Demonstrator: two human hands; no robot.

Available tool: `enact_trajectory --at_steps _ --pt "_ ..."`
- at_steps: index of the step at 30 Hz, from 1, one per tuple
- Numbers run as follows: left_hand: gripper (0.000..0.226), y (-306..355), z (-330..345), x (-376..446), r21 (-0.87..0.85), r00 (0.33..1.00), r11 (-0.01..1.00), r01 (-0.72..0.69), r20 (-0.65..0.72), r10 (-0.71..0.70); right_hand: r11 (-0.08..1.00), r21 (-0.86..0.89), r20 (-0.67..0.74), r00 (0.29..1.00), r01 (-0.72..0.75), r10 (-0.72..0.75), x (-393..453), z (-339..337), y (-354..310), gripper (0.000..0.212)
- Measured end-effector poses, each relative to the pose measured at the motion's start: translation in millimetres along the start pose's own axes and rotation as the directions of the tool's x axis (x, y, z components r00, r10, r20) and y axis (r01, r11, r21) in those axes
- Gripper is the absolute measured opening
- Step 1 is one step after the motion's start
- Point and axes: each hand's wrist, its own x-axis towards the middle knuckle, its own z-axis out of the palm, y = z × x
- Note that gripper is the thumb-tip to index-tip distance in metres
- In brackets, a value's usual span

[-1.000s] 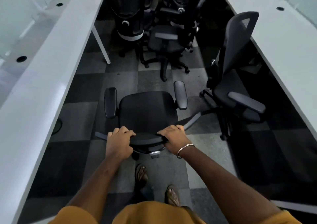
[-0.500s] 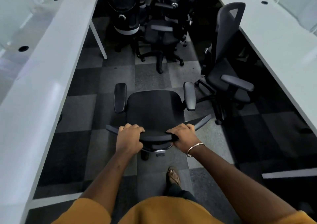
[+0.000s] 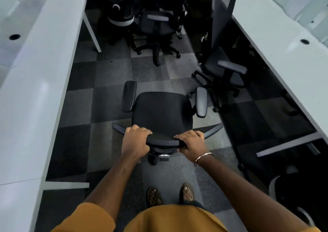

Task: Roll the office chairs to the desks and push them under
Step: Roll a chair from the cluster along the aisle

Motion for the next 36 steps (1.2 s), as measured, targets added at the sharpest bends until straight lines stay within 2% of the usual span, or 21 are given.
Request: enact_trajectory --at_steps 10,16,22,26,31,36 --pt "0.064 42.7 26.6 -87.5 0.013 0.998 0.999 0.043 -0.042 -0.043 0.996 0.010 -0.023 0.996 0.085 -0.085 -98.0 18.6 8.6 0.049" --pt "0.060 92.4 52.3 -152.2 0.028 0.985 0.988 0.151 -0.093 -0.148 0.977 -0.062 -0.003 0.979 0.204 -0.205 -166.1 29.4 31.7 0.051" --pt "0.057 141.0 77.9 -221.0 0.005 0.972 0.978 0.209 -0.112 -0.207 0.959 -0.132 0.003 0.968 0.251 -0.253 -239.7 33.5 48.0 0.054" --pt "0.058 162.4 96.0 -265.0 -0.010 0.968 0.976 0.217 -0.123 -0.217 0.954 -0.180 -0.011 0.970 0.238 -0.244 -285.4 38.2 56.2 0.050" --pt "0.059 177.7 109.3 -313.8 0.003 0.981 0.987 0.163 -0.106 -0.162 0.963 -0.209 -0.045 0.982 0.169 -0.182 -333.4 47.2 51.1 0.043" --pt "0.046 177.4 122.5 -363.5 0.015 0.987 0.994 0.107 -0.124 -0.105 0.961 -0.236 -0.069 0.984 0.144 -0.165 -383.0 59.4 39.6 0.048"
